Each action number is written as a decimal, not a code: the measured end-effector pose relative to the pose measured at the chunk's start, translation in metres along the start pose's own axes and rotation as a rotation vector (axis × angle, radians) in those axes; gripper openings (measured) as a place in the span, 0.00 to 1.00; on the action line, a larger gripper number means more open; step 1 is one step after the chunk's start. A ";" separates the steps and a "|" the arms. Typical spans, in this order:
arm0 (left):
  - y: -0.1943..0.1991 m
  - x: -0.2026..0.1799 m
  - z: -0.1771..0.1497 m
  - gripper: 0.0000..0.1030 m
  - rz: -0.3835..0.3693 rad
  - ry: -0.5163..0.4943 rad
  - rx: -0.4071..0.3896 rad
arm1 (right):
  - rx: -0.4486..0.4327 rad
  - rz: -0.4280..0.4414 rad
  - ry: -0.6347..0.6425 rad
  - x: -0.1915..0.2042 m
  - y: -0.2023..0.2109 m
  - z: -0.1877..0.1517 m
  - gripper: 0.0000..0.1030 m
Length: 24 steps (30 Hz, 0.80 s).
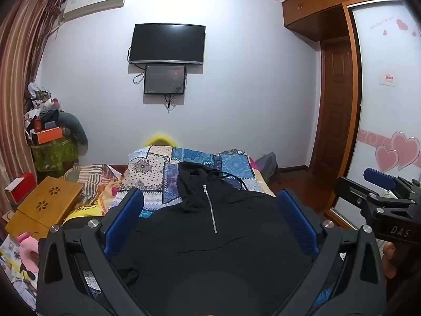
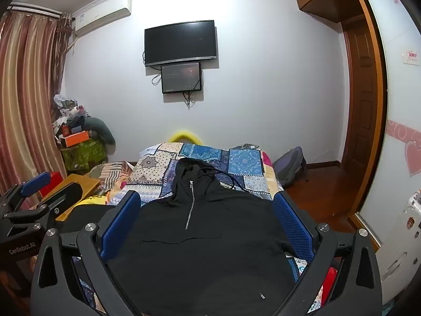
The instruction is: Fold large clothes
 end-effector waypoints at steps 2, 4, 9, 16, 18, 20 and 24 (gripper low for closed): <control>-0.001 0.001 0.000 1.00 -0.004 0.001 0.004 | 0.001 0.000 0.002 0.000 -0.001 0.001 0.97; 0.000 -0.002 0.000 1.00 -0.004 0.001 -0.006 | 0.000 0.001 0.003 0.000 -0.001 0.002 0.97; -0.001 -0.004 -0.004 1.00 -0.004 0.010 0.012 | 0.002 -0.001 0.003 0.001 0.002 -0.008 0.97; -0.008 0.000 -0.008 1.00 -0.012 0.016 0.024 | 0.027 -0.004 0.011 0.006 -0.004 -0.011 0.97; -0.008 0.000 -0.009 1.00 -0.009 0.013 0.028 | 0.031 -0.004 0.015 0.007 -0.004 -0.011 0.97; -0.009 0.001 -0.012 1.00 -0.007 0.015 0.029 | 0.034 -0.006 0.017 0.008 -0.006 -0.012 0.97; -0.009 0.004 -0.014 1.00 -0.006 0.022 0.032 | 0.036 -0.006 0.019 0.008 -0.006 -0.014 0.97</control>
Point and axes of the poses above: each gripper's, at about its wrist camera, not at the fingertips, and y roughly against the way its jaws point, x to its left, z to its top, the point moved 6 cm from there along -y, roughly the way its jaws point, and after that the axes turned 14 degrees about -y, right-handed, at the moved point
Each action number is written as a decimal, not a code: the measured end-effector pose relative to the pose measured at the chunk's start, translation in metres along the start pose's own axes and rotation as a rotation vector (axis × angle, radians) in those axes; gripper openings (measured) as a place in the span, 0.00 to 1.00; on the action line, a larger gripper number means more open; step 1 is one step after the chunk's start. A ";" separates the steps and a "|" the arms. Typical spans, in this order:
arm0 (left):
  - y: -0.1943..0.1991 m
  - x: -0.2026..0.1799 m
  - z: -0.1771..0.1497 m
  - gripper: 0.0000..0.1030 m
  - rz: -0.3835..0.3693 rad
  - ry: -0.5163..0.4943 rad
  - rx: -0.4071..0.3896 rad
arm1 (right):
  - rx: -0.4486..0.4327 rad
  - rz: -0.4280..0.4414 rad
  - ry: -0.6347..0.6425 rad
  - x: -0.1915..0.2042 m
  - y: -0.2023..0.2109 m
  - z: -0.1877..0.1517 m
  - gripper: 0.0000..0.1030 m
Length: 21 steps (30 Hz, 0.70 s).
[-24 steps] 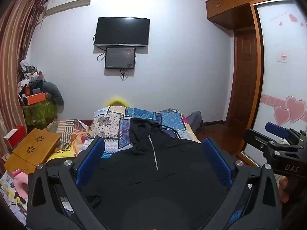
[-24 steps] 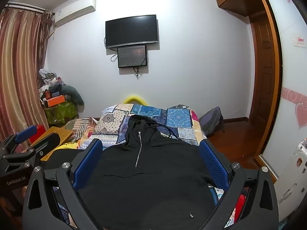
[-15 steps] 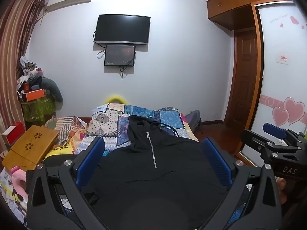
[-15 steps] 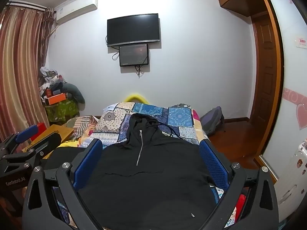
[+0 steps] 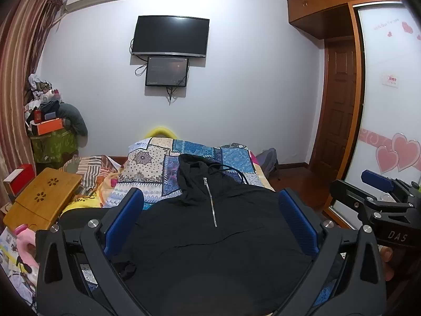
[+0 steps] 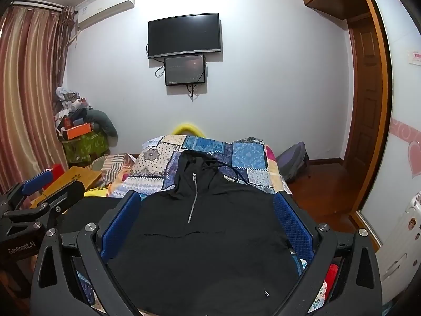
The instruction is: Fold large clothes
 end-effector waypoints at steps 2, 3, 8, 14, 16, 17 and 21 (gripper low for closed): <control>0.000 0.001 0.000 1.00 0.002 0.001 0.002 | 0.001 0.001 0.001 0.000 0.000 -0.002 0.97; 0.000 0.001 0.001 1.00 0.002 0.001 0.002 | 0.001 0.000 0.001 0.000 0.000 -0.002 0.97; 0.001 0.002 0.000 1.00 0.004 0.001 0.006 | 0.004 -0.001 0.004 0.001 -0.001 -0.004 0.97; 0.002 0.002 0.001 1.00 0.003 0.000 0.007 | 0.006 0.000 0.004 -0.001 -0.002 -0.003 0.97; 0.001 0.002 0.001 1.00 0.003 0.001 0.009 | 0.006 -0.001 0.004 -0.001 -0.002 -0.003 0.97; 0.001 0.002 0.000 1.00 0.002 0.001 0.008 | 0.007 -0.001 0.005 0.000 -0.003 -0.003 0.97; 0.001 0.003 -0.001 1.00 -0.001 0.002 0.010 | 0.008 -0.001 0.003 0.000 -0.003 -0.004 0.97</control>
Point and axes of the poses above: each gripper's, at about its wrist camera, not at the fingertips, and y roughly against the way its jaws point, x to its left, z to its top, the point moved 6 cm from there along -y, roughly the way its jaws point, and after that the axes turned 14 degrees about -y, right-handed, at the moved point
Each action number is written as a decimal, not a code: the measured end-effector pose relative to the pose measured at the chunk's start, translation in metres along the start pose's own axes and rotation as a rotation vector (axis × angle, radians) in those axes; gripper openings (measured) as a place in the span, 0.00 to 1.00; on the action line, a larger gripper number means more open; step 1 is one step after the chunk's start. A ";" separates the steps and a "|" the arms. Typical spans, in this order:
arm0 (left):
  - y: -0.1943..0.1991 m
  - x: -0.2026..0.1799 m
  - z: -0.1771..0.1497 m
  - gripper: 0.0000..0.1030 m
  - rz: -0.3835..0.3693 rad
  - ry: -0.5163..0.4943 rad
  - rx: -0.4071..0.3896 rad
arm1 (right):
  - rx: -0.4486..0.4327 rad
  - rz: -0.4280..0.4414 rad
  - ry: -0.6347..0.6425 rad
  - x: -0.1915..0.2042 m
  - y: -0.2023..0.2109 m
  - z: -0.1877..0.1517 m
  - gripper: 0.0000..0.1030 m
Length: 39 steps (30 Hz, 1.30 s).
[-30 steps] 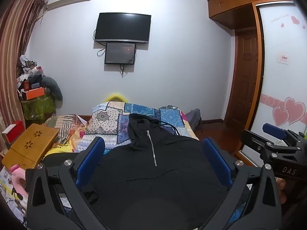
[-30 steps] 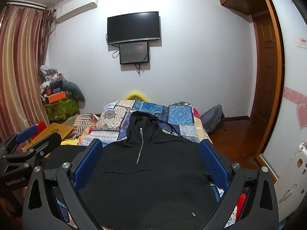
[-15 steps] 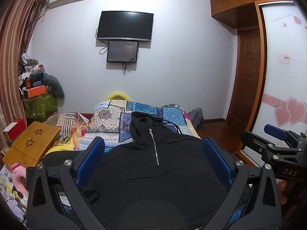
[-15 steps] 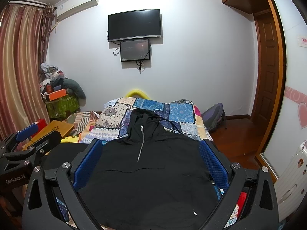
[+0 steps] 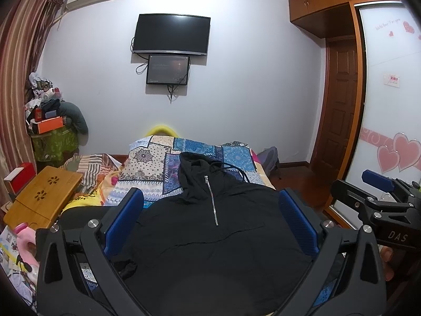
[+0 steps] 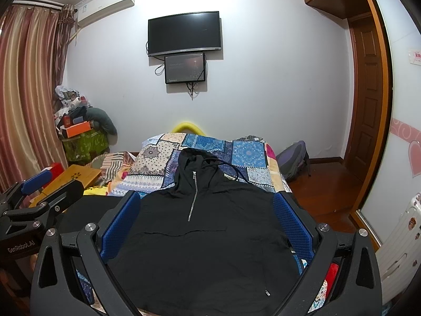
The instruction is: Fold large clothes
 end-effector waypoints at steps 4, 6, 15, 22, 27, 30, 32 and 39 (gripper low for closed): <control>-0.001 0.000 0.001 1.00 0.000 -0.001 0.001 | 0.000 -0.001 0.002 0.000 0.000 0.001 0.97; 0.000 0.000 0.001 1.00 0.000 -0.002 0.001 | 0.000 -0.001 0.002 -0.001 0.000 0.001 0.97; -0.002 0.001 0.000 1.00 0.002 0.001 0.004 | 0.004 0.001 0.005 -0.002 -0.001 0.001 0.97; -0.002 0.002 0.000 1.00 0.004 0.000 0.004 | 0.005 0.000 0.007 -0.002 -0.001 0.000 0.97; -0.003 0.002 -0.001 1.00 0.007 0.000 0.005 | 0.005 0.000 0.007 -0.002 -0.001 0.000 0.97; -0.003 0.002 -0.001 1.00 0.009 0.001 0.006 | 0.007 -0.002 0.007 -0.001 0.000 -0.001 0.97; -0.003 0.002 -0.001 1.00 0.009 0.004 0.007 | 0.009 -0.003 0.006 -0.002 0.000 -0.002 0.97; -0.009 0.005 -0.003 1.00 0.010 0.015 0.018 | 0.022 -0.006 0.005 -0.003 -0.005 -0.001 0.97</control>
Point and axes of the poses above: each gripper's, at about its wrist camera, not at the fingertips, and y roughly against the way its jaws point, x to its left, z to its top, the point moved 6 cm from there along -y, roughly the way its jaws point, and after that the axes turned 14 degrees about -y, right-handed, at the moved point
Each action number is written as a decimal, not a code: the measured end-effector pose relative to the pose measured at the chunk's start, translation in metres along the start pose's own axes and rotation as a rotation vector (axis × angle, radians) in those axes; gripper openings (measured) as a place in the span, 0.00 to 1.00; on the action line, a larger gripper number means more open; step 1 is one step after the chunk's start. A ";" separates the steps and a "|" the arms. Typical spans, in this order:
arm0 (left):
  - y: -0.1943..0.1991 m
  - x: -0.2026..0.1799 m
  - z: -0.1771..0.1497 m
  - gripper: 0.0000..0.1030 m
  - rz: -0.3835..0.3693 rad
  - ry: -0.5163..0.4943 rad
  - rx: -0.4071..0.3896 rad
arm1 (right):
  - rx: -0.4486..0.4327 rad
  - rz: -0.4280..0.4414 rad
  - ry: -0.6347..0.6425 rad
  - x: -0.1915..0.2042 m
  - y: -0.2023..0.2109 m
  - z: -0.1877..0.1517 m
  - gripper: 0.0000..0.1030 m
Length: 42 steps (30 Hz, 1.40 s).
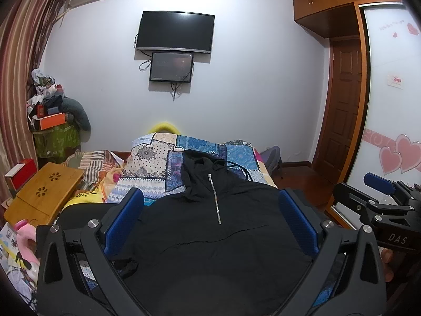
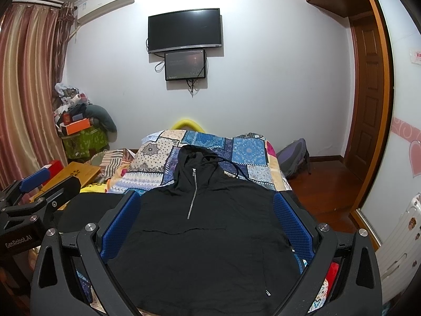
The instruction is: Fold large clothes
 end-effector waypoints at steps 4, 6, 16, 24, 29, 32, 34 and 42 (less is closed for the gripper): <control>-0.006 0.005 -0.001 1.00 0.008 0.009 0.011 | 0.013 -0.004 0.000 -0.001 -0.006 0.000 0.97; -0.011 0.011 -0.002 1.00 0.015 0.018 0.022 | 0.022 -0.008 0.001 -0.001 -0.010 -0.001 0.97; -0.048 0.067 -0.020 1.00 0.141 0.088 0.088 | 0.092 -0.036 0.003 -0.005 -0.040 -0.008 0.97; -0.084 0.149 -0.076 1.00 0.341 0.185 0.238 | 0.180 -0.072 0.001 -0.014 -0.076 -0.020 0.97; -0.100 0.217 -0.142 1.00 0.408 0.403 0.392 | 0.239 -0.091 -0.008 -0.019 -0.095 -0.026 0.97; -0.102 0.254 -0.188 1.00 0.429 0.568 0.475 | 0.264 -0.107 -0.014 -0.022 -0.102 -0.030 0.97; -0.100 0.270 -0.215 1.00 0.428 0.660 0.518 | 0.286 -0.108 -0.021 -0.023 -0.109 -0.032 0.97; -0.099 0.302 -0.306 0.88 0.338 1.028 0.591 | 0.361 -0.116 -0.036 -0.028 -0.129 -0.042 0.97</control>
Point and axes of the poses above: each gripper's, at about its wrist camera, not at the fingertips, and y roughly against the way its jaws point, x to its left, z to its top, the point moved 6 cm from there along -y, roughly the way its jaws point, and after that the axes turned 14 degrees about -y, right-handed, at the moved point
